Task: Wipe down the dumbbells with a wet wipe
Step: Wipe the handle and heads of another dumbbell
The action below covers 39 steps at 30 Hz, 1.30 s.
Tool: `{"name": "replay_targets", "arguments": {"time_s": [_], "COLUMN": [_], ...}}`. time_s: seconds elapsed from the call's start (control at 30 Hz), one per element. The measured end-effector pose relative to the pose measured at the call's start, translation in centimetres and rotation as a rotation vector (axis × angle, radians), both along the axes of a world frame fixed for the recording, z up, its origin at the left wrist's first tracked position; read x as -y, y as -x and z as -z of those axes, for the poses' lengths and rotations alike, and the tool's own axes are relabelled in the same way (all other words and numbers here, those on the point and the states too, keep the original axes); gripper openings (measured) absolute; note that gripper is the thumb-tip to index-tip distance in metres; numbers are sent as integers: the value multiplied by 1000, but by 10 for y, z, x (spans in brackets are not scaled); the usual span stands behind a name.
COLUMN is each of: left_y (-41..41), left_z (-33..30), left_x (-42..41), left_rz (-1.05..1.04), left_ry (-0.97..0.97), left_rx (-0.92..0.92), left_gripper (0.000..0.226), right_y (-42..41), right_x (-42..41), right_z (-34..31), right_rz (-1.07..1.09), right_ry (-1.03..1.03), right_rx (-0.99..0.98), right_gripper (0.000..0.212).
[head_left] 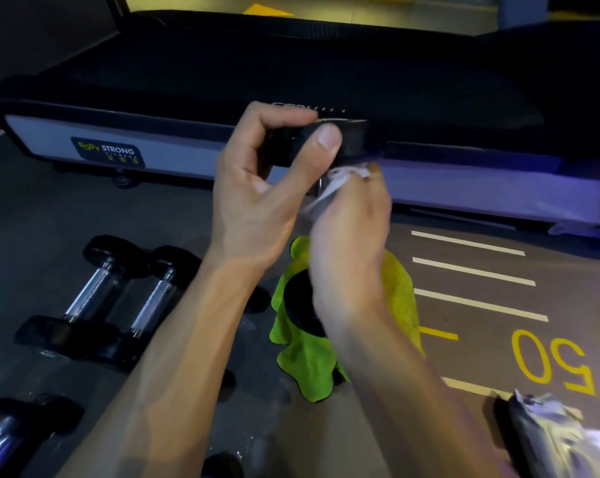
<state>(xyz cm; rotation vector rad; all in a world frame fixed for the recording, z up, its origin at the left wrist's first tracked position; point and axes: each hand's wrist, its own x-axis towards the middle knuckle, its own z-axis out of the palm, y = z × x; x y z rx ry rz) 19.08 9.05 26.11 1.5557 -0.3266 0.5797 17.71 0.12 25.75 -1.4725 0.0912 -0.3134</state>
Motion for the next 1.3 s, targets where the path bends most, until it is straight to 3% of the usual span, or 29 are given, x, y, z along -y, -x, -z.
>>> {"name": "replay_targets", "arguments": {"time_s": [0.1, 0.2, 0.27, 0.33, 0.4, 0.47, 0.53, 0.63, 0.7, 0.8, 1.03, 1.3], "left_y": [3, 4, 6, 10, 12, 11, 8, 7, 7, 6, 8, 16], "left_z": [-1, -5, -6, -8, -8, -7, -5, -3, -3, -4, -3, -3], "left_x": [2, 0, -3, -3, -2, 1, 1, 1, 0, -3, -8, -6], "left_rz": [37, 110, 157, 202, 226, 184, 135, 82, 59, 91, 92, 126], "left_ry": [-2, 26, 35, 48, 67, 42, 18, -2, -4, 23, 81, 25], "left_rx": [18, 18, 17, -3, -5, 30, 50, 50, 43, 13, -20, 17], "left_gripper": [17, 14, 15, 17, 17, 19, 22, 23, 23, 21, 19, 23], "right_y": [9, -10, -21, -24, -23, -14, 1, 16, 11, 3, 12, 2], "right_x": [-5, 11, 22, 31, 34, 32, 23, 6, 7, 24, 64, 94], "right_z": [3, -1, -5, -6, -4, 0, 4, 15, 21, 17, 41, 60], "right_rz": [78, 46, -278, -559, -610, -472, -249, -118, -75, -169, -553, -885], "right_ry": [35, -15, -326, -551, -585, -629, -433, 155, 451, 667, 849, 420], "right_rx": [40, -135, -323, -338, -301, -250, -95, 154, 188, 136, -40, -123], "right_gripper": [24, 30, 24, 25, 28, 39, 39, 16, 16, 28, 40, 50]}}
